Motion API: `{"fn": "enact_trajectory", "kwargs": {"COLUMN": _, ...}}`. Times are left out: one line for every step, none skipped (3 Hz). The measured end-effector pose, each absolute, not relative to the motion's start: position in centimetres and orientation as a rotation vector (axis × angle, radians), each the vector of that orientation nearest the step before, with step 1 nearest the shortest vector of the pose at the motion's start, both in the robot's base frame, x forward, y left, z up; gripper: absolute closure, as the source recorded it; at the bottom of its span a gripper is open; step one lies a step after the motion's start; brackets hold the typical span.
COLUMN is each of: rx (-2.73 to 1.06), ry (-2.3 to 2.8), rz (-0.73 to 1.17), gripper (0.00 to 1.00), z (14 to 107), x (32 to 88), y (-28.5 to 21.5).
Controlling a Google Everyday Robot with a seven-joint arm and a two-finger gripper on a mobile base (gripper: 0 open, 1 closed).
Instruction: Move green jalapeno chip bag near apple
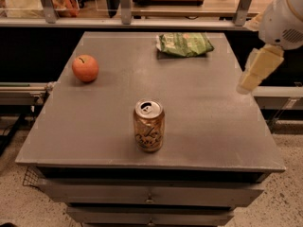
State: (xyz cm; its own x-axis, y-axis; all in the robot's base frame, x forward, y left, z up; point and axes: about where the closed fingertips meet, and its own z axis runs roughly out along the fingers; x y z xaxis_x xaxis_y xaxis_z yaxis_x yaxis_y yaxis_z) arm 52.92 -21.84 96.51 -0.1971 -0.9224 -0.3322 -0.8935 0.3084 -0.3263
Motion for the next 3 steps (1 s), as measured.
{"fn": "enact_trajectory", "kwargs": {"rx": -1.464, "ry": 2.073, "rz": -0.015, "gripper": 0.00, "z": 94.04, "x": 62.72, "y": -21.79}}
{"fn": "enact_trajectory", "kwargs": {"rx": -1.466, "ry": 2.073, "rz": -0.016, "gripper": 0.00, "z": 94.07, "x": 62.59, "y": -21.73}}
{"fn": "enact_trajectory", "kwargs": {"rx": -1.439, "ry": 2.048, "rz": 0.004, "gripper": 0.00, "z": 93.76, "x": 63.39, "y": -21.25}}
